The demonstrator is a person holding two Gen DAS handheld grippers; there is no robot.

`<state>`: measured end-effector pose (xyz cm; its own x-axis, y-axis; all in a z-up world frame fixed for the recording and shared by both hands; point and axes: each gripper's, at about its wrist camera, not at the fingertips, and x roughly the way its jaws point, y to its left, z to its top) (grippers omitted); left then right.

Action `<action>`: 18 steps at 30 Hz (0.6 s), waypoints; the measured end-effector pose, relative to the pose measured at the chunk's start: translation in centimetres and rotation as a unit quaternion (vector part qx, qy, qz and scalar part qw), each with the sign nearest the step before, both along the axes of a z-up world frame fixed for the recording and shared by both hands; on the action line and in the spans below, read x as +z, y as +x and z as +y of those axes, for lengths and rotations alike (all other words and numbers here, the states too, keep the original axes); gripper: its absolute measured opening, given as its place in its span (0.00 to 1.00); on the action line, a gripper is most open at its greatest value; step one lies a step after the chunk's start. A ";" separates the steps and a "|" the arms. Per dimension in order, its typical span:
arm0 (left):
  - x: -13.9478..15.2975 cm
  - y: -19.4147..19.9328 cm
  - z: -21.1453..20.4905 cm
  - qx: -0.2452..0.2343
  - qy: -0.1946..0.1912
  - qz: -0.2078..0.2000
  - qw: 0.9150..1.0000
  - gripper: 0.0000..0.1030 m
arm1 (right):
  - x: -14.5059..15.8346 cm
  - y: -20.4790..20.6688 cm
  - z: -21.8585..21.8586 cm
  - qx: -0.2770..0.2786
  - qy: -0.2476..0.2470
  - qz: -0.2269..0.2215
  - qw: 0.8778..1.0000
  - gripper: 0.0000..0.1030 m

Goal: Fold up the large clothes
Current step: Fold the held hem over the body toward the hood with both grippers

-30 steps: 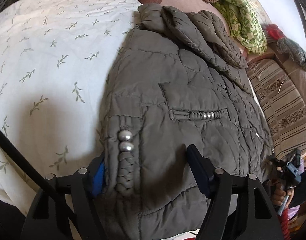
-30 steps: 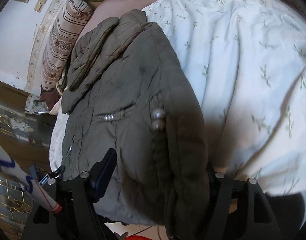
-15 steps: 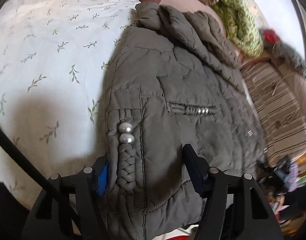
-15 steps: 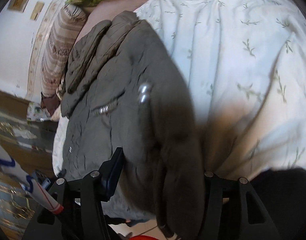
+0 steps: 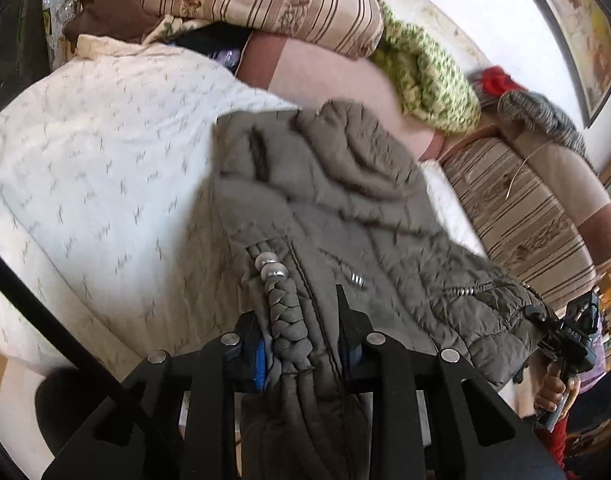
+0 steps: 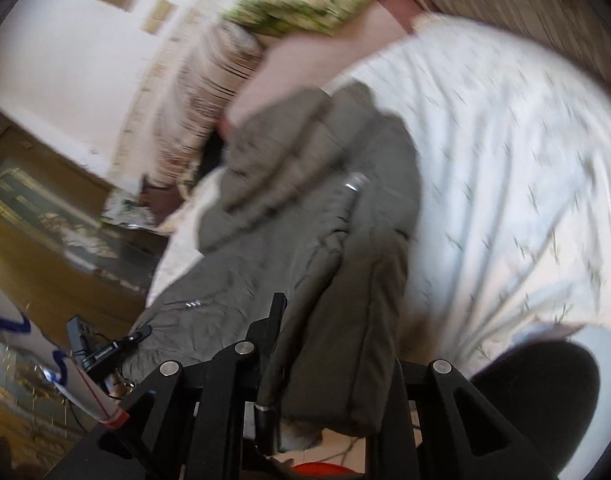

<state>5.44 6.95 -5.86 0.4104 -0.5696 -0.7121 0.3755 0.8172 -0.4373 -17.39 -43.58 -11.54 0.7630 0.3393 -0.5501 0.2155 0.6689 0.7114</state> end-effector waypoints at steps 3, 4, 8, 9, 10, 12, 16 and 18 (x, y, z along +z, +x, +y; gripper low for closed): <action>1.0 3.2 -0.4 0.016 -0.017 0.013 1.000 0.24 | 2.9 1.2 -0.4 0.004 -0.010 -0.020 1.000 0.19; 1.3 4.4 -0.7 0.023 -0.021 0.015 0.999 0.25 | 3.4 1.9 -0.8 0.005 -0.008 -0.025 1.000 0.19; 1.2 10.4 -1.3 0.051 -0.050 0.025 0.997 0.27 | 5.7 7.0 -2.8 -0.010 -0.020 -0.032 0.999 0.19; 1.0 12.2 -1.4 0.061 -0.057 0.033 0.996 0.27 | 6.2 8.7 -3.4 -0.013 -0.017 -0.035 0.999 0.19; 0.6 13.7 -1.5 0.072 -0.061 0.038 0.995 0.28 | 6.8 10.5 -4.2 -0.018 -0.017 -0.036 0.999 0.19; -0.5 17.4 -2.0 0.094 -0.060 0.045 0.993 0.29 | 7.6 14.1 -5.2 -0.030 -0.029 -0.032 0.999 0.19; -3.6 24.1 -4.4 0.138 -0.024 0.064 0.988 0.31 | 7.7 22.2 -7.2 -0.060 -0.048 -0.002 0.997 0.19; -5.6 27.4 -6.3 0.156 0.003 0.086 0.984 0.32 | 6.7 26.7 -8.5 -0.077 -0.059 0.025 0.995 0.19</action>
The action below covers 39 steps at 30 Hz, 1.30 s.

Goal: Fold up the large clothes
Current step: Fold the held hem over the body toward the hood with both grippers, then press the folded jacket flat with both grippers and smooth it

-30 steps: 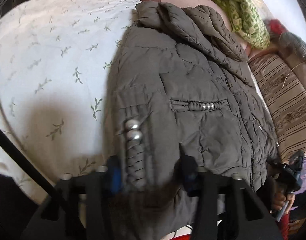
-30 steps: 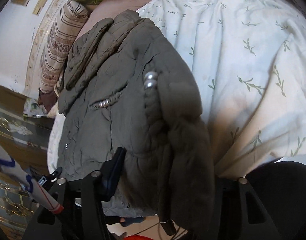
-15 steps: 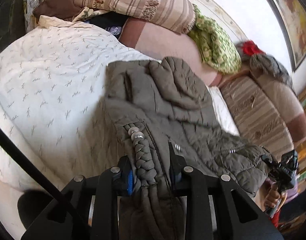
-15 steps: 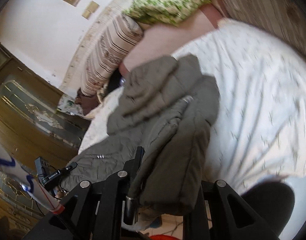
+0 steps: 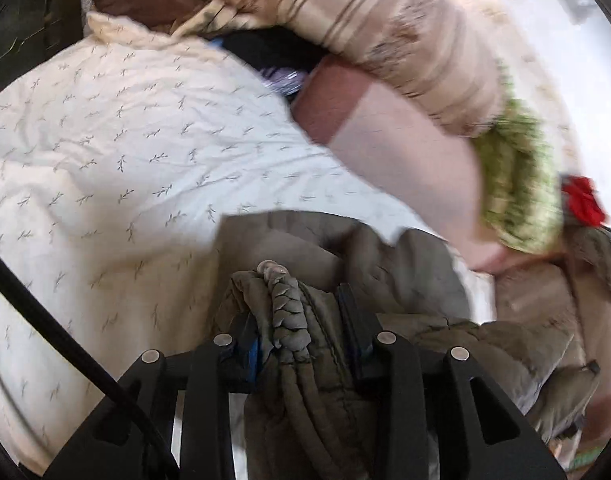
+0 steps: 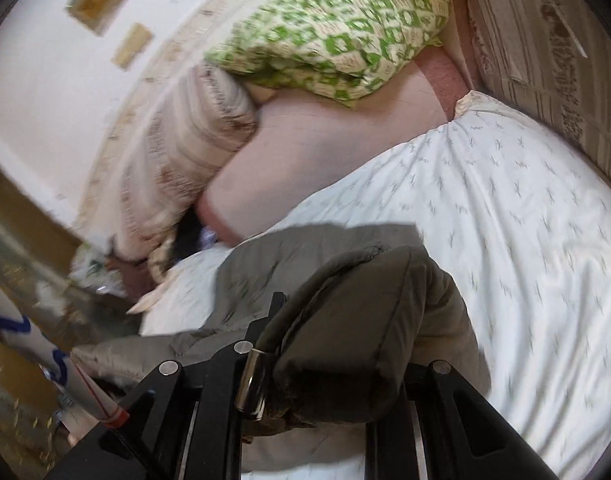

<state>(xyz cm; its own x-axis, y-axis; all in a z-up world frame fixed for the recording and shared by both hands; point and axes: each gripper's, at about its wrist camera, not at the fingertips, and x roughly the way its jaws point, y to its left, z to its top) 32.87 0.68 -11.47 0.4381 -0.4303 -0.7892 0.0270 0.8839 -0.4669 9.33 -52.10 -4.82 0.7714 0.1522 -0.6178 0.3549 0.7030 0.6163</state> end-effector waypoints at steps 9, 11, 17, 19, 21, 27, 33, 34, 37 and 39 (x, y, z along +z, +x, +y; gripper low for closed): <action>-5.0 6.7 -0.9 0.021 -0.083 0.075 0.994 0.45 | -8.3 11.9 -3.1 -0.044 -0.003 0.105 0.994 0.24; -3.5 6.1 0.3 0.010 -0.143 0.055 0.988 0.58 | -8.6 12.0 -3.6 -0.054 0.016 0.096 0.994 0.32; 1.8 3.4 1.7 -0.002 -0.186 -0.005 0.983 0.63 | -4.1 8.5 -3.6 -0.089 -0.017 -0.004 0.996 0.92; 3.3 2.2 1.1 -0.006 -0.164 -0.028 0.986 0.63 | -2.0 7.6 -2.5 -0.073 -0.060 -0.012 0.995 0.92; 5.7 0.3 -0.1 0.001 -0.106 -0.082 0.991 0.63 | -0.5 7.0 -0.2 -0.050 -0.120 -0.013 0.991 0.92; 10.0 -3.8 -6.1 -0.028 0.043 -0.189 0.981 0.77 | -1.6 7.1 7.0 0.052 -0.210 0.010 0.976 0.92; 2.6 -1.0 -15.9 -0.114 0.146 -0.132 0.974 0.77 | -6.6 10.6 9.6 0.070 -0.246 0.061 0.965 0.91; 0.9 0.0 -17.2 -0.117 0.166 -0.117 0.972 0.77 | -7.4 11.4 9.6 0.069 -0.260 0.072 0.960 0.91; -3.7 3.4 -19.6 -0.103 0.220 -0.088 0.966 0.79 | -9.4 13.2 8.6 0.061 -0.269 0.094 0.957 0.91; -4.9 5.3 -19.7 -0.090 0.226 -0.089 0.966 0.81 | -10.1 14.1 7.8 0.056 -0.272 0.100 0.955 0.91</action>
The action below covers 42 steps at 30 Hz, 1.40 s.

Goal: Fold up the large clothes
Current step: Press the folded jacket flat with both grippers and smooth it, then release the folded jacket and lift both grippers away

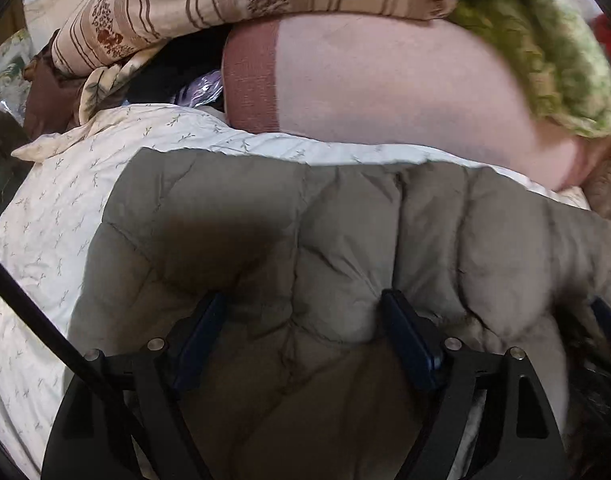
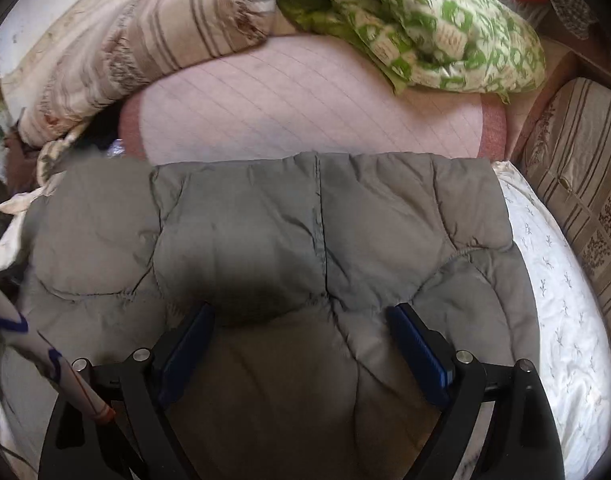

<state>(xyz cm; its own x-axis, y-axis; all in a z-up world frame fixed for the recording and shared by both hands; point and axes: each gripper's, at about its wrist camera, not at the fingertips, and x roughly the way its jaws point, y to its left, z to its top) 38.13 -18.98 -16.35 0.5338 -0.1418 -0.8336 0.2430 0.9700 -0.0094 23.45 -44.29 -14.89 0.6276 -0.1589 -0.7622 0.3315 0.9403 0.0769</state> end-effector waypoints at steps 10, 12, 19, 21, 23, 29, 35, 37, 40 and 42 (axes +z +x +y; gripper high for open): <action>-2.7 5.1 -1.3 0.017 -0.012 0.006 1.000 0.90 | -3.5 4.6 -4.5 -0.022 0.061 -0.012 0.998 0.99; -2.8 5.4 -1.4 0.020 -0.014 0.010 1.000 0.91 | -3.6 5.3 -4.4 -0.025 0.057 -0.006 0.998 1.00; -0.3 3.9 0.8 0.034 -0.049 0.033 0.998 0.90 | -3.5 6.5 -4.2 -0.031 0.043 0.022 0.998 0.99; 2.0 1.7 2.0 0.032 -0.058 0.012 0.998 0.90 | -2.1 5.8 -3.6 -0.039 0.022 0.026 0.999 0.98; 4.3 -0.9 3.2 0.031 -0.045 -0.023 0.998 0.90 | 0.0 3.9 -3.0 -0.035 0.018 -0.002 0.999 0.98; 7.0 -9.7 8.1 0.036 -0.010 -0.101 0.994 0.90 | 4.0 -3.6 0.6 -0.001 0.010 -0.042 0.999 0.98; 6.0 -15.9 13.7 0.085 -0.017 -0.107 0.990 0.90 | -0.4 -6.0 4.4 0.018 0.019 -0.006 1.000 0.98; 6.1 -17.5 15.0 0.099 -0.016 -0.114 0.988 0.90 | -2.3 -5.5 4.6 0.006 0.024 0.006 1.000 1.00; 7.2 -20.4 16.6 0.125 -0.001 -0.157 0.980 0.90 | -2.8 -4.6 4.2 -0.010 0.023 0.018 1.000 1.00; 8.1 -22.4 16.9 0.139 0.021 -0.188 0.972 0.90 | -1.6 -5.2 4.1 -0.015 0.034 0.018 0.999 0.98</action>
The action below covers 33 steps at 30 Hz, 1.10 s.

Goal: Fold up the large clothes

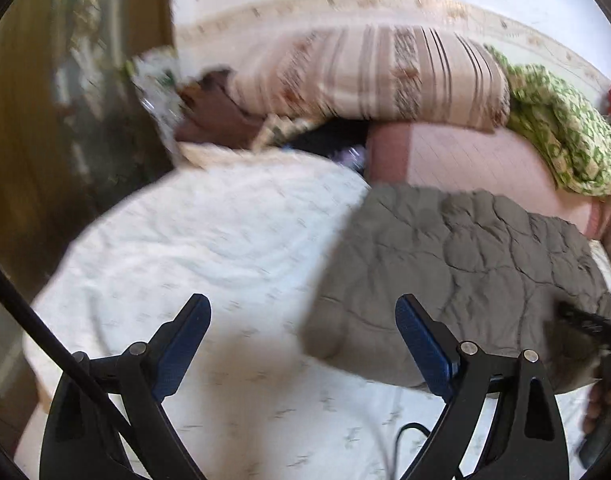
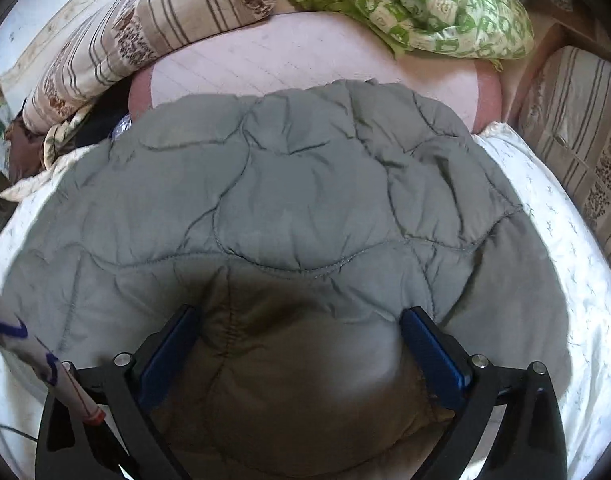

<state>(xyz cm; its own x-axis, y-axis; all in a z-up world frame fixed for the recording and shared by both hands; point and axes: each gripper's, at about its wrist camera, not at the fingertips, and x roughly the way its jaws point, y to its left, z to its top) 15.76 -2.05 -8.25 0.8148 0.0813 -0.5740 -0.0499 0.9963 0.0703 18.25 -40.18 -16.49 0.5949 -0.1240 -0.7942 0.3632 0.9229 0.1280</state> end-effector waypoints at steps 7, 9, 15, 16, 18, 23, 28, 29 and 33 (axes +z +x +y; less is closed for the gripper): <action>2.9 -5.8 0.7 -0.026 0.007 -0.040 0.999 0.90 | 4.4 -7.7 2.8 0.023 0.016 -0.048 0.998 0.98; 4.0 -7.8 1.2 -0.030 0.001 -0.053 0.998 0.90 | 5.4 -11.0 4.0 0.030 0.027 -0.060 0.997 0.98; 6.2 -13.3 2.6 -0.039 -0.026 -0.070 0.996 0.95 | 6.5 -19.0 6.5 0.033 0.072 -0.073 0.994 0.98; 6.3 -14.0 2.6 -0.042 -0.026 -0.066 0.997 0.95 | 6.5 -20.4 7.2 0.032 0.078 -0.072 0.994 0.98; 6.1 -15.1 2.4 -0.051 -0.021 -0.055 0.997 0.95 | 6.4 -22.4 8.0 0.030 0.083 -0.071 0.994 0.98; 4.2 -16.5 0.9 -0.073 0.003 -0.014 0.997 0.95 | 6.4 -26.3 10.0 0.011 0.067 -0.073 0.995 0.98; 2.9 -18.0 -0.5 -0.100 0.012 0.007 0.995 0.95 | 7.1 -27.5 11.6 0.004 0.007 -0.066 0.998 0.98; 2.9 -18.2 -0.7 -0.105 0.013 0.007 0.994 0.95 | 7.3 -27.7 11.8 0.004 -0.002 -0.067 0.998 0.98; 2.7 -18.4 -1.1 -0.115 0.011 0.012 0.993 0.95 | 7.9 -28.2 12.4 0.003 -0.025 -0.073 0.997 0.98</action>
